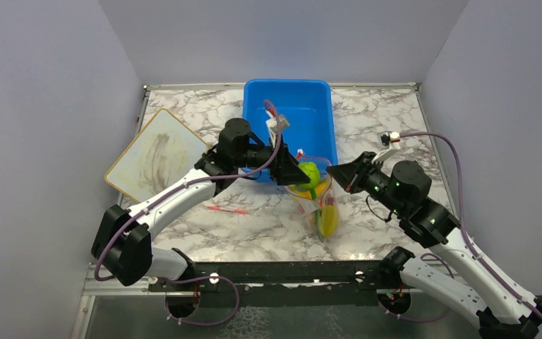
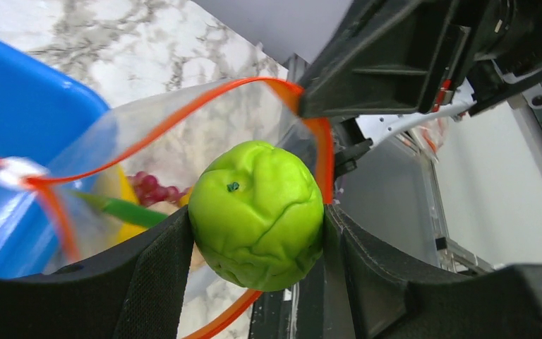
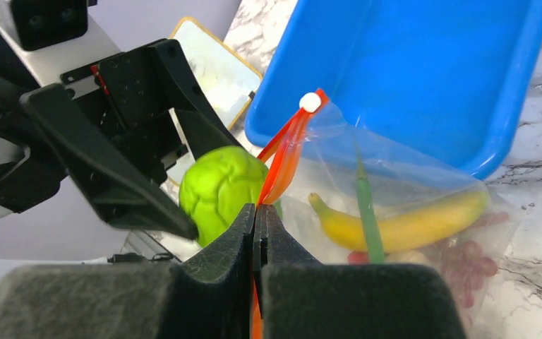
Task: Place the food in the zip-top bag and seal the zipper
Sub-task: Place the fake vegetable in the zipper food storage bag.
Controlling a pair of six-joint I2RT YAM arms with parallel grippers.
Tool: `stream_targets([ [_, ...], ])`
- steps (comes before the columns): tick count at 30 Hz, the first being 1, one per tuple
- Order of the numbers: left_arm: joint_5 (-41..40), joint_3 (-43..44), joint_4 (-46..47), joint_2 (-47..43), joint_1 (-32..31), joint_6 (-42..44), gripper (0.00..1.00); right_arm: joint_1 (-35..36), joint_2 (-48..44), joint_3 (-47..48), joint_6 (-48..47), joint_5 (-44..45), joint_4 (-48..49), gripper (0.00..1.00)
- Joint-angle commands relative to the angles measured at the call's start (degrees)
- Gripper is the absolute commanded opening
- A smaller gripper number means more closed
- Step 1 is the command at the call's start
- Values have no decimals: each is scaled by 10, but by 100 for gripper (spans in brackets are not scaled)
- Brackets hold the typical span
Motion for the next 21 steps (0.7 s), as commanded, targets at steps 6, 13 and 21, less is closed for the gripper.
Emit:
stream_targets([
  [6, -144, -5, -4, 26, -104, 37, 27, 2, 23, -7, -20, -66, 64, 1],
  [13, -180, 16, -47, 45, -143, 68, 37, 2, 22, -11, -13, -68, 72, 1],
  [21, -284, 58, -166, 6, -145, 205, 73, 2, 14, -19, -67, -80, 61, 1],
])
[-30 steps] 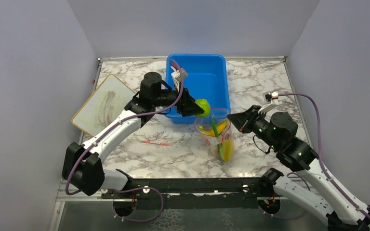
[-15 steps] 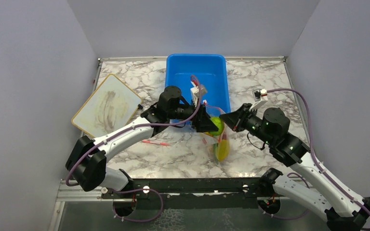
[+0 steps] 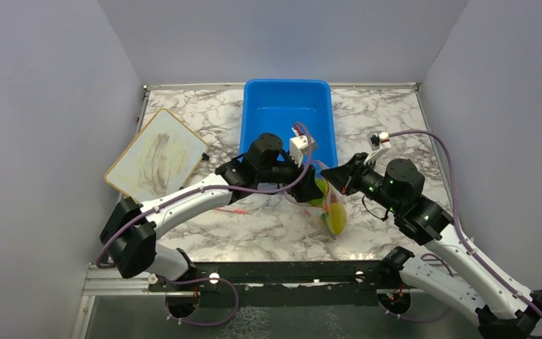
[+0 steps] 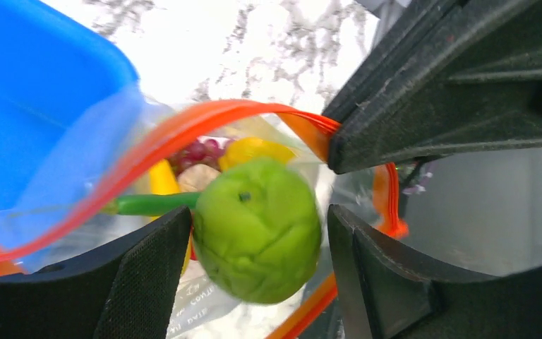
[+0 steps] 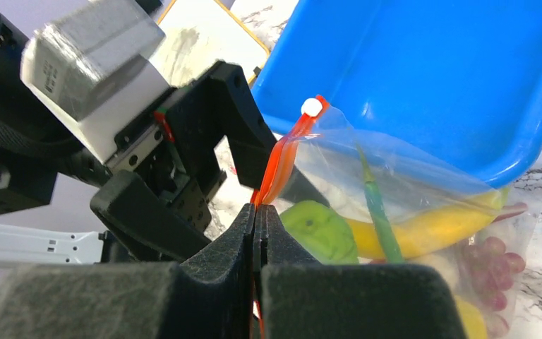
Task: Place the food in the zip-top bag and seal the zipper
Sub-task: Place the fake vegetable in the zipper food storage bag, then zip the zipper food storage bag at the center of the board.
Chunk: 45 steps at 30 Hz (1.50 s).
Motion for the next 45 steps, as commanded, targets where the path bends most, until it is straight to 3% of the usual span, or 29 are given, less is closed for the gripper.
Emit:
stream_targets([
  [1, -87, 38, -71, -46, -1, 130, 73, 2, -18, -9, -43, -24, 32, 1],
  [5, -64, 3, -64, -110, -1, 290, 77, 2, -25, 0, -63, -3, -11, 1],
  [8, -67, -28, -39, -152, -1, 363, 82, 2, -23, 8, -76, -14, -29, 1],
  [15, 41, -30, -172, -208, -1, 631, 75, 2, 0, 55, -178, -86, -62, 1],
  [19, 76, -16, -225, -248, -2, 675, 76, 2, 24, 107, -241, -136, -119, 1],
  [30, -10, -19, -350, -324, -2, 804, 76, 2, 70, 171, -354, -373, -184, 1],
  [40, 26, 3, -468, -375, -2, 812, 76, 2, 82, 192, -382, -373, -183, 1],
  [45, 119, -2, -470, -385, -2, 791, 74, 2, 86, 196, -390, -346, -179, 1],
])
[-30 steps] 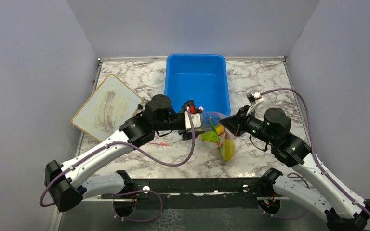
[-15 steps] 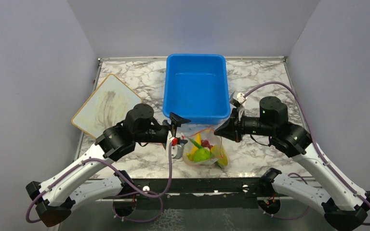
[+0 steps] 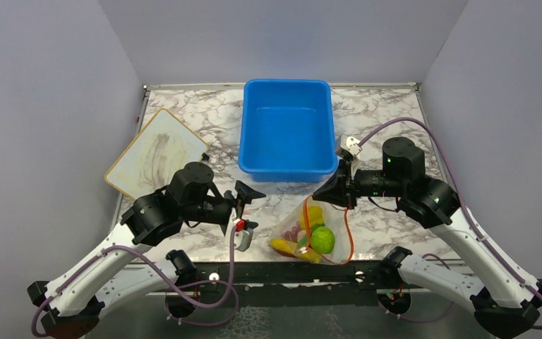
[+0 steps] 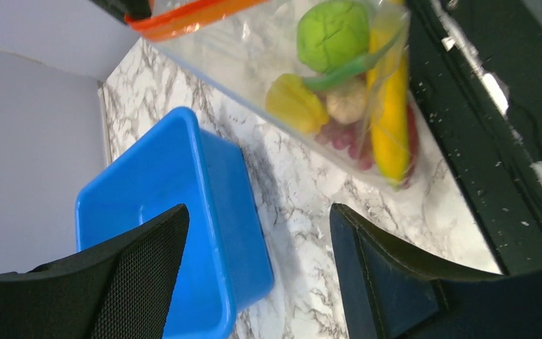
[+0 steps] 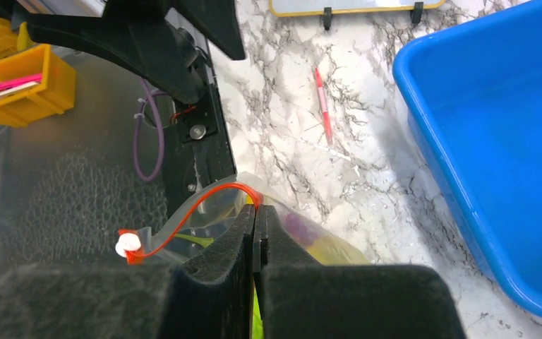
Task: Place the food in the zip-top bag and seal the zipper
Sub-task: Zip the zipper food storage bag at the center of the board.
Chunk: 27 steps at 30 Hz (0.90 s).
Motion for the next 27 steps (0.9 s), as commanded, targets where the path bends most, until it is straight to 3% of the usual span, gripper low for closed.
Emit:
stream_targets([
  [1, 108, 13, -23, -6, -1, -7, 73, 1, 0, 21, -16, 12, 17, 1],
  [7, 160, -45, 59, -7, -1, -37, 69, 2, 10, 4, -12, 44, 53, 1],
  [11, 140, -124, 181, -28, -1, -106, 61, 2, 10, -6, -19, 50, 60, 1],
  [14, 118, -163, 224, -34, -1, -124, 62, 1, 9, -9, -20, 49, 60, 1],
  [20, 70, -202, 272, -36, -1, -119, 61, 1, 5, -9, -24, 48, 60, 1],
  [27, 69, -204, 275, -31, -1, -114, 52, 2, 15, -7, -20, 50, 61, 1],
])
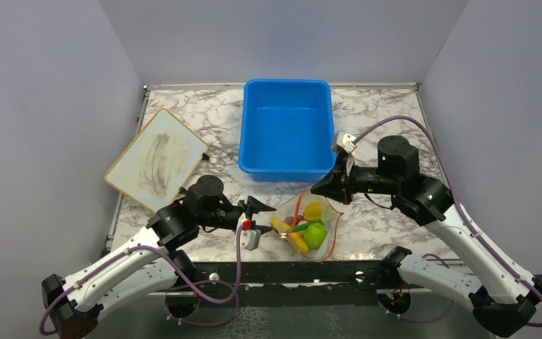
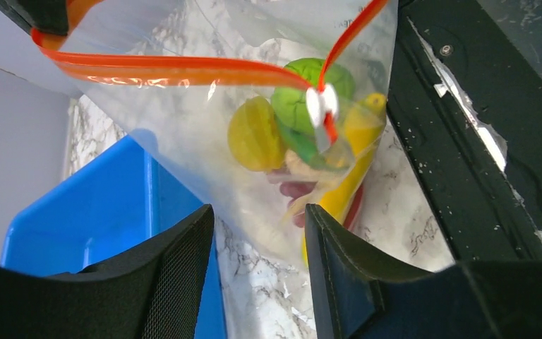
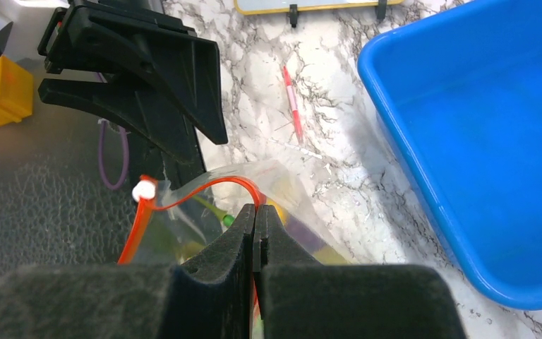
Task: Place the food in the zip-top bag and seal the zipper
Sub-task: Zip the zipper food storage bag at the center of the board.
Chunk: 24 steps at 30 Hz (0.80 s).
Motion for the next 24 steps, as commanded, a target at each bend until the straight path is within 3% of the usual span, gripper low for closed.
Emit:
stream_targets([
  [1, 0, -5, 27, -4, -1, -4, 50, 1, 2, 3, -2, 10, 37, 1],
  [19, 78, -32, 46, 8, -1, -48, 48, 1, 8, -4, 24, 51, 60, 1],
  [24, 93, -27, 50, 26, -1, -48, 54, 2, 2, -22, 48, 77, 78, 1],
])
